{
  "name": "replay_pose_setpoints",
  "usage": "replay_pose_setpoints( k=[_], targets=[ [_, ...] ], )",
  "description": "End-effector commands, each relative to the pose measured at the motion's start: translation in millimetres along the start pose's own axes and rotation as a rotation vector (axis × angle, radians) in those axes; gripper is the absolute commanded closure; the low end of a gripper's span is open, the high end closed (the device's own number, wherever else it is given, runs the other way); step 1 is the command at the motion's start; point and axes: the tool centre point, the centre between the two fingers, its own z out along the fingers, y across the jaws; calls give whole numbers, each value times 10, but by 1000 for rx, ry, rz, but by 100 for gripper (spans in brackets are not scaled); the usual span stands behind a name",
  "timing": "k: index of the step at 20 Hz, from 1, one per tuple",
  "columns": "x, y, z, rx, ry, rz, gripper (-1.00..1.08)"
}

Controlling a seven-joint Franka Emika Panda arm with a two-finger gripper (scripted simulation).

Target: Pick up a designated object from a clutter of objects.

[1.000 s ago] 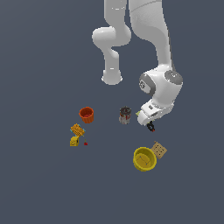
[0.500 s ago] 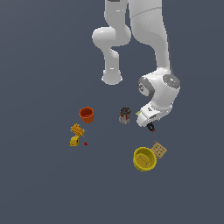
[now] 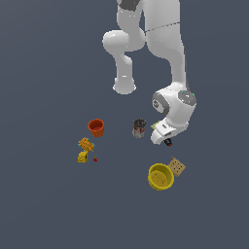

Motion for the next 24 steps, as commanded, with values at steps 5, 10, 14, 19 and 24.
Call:
replay_pose_setpoints(
  k=[5,10,14,19,24],
  targets=[
    [5,0,11,0,1,0,108],
    [5,0,11,0,1,0,108],
    [11,14,-15,0,1,0,108],
    [46,97,-172,0,1,-1,108],
    [114,252,-464,0,1,-1,108]
  ],
)
